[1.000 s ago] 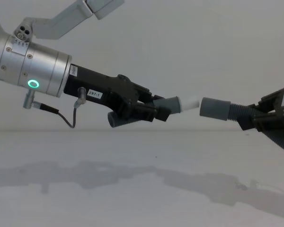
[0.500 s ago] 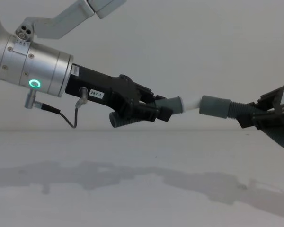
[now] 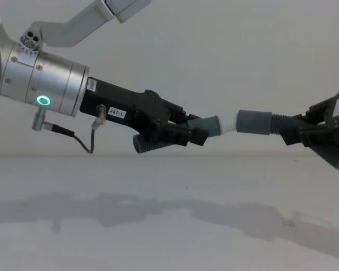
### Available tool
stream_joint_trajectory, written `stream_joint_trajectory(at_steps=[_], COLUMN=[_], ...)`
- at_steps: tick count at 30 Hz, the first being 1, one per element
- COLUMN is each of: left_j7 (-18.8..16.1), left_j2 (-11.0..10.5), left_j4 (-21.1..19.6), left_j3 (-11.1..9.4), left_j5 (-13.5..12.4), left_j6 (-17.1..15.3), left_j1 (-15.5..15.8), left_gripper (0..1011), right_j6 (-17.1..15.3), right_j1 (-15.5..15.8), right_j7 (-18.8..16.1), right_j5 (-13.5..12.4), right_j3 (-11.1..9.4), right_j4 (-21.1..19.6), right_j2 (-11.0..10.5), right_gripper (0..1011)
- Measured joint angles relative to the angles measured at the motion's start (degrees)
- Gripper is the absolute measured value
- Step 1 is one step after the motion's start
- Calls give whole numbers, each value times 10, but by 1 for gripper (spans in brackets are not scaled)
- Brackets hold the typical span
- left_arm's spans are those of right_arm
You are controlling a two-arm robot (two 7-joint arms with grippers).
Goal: Use both hands to pick up one end of the pipe from the table, align the ends, and insert them.
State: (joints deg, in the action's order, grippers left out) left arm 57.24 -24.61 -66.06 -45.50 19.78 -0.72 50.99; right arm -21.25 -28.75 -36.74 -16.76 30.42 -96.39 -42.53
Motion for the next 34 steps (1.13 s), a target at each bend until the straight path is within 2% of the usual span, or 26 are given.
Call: stream_joint_trajectory(at_steps=[19,34], left_j7=[35,46], left_j2=[2,-2], left_j4=[14,14], left_j3=[-10,-13], left_j5=[20,28], left_j6=[24,30], left_j1=[7,7], left_gripper=[353,353], right_j6=[11,13], right_j1=[-15,-21], right_j7=[-18,-25], right_j5=[3,3], right_j3=[13,20], right_j4=[4,5], right_j2=[-3,-6], right_gripper=[283,283])
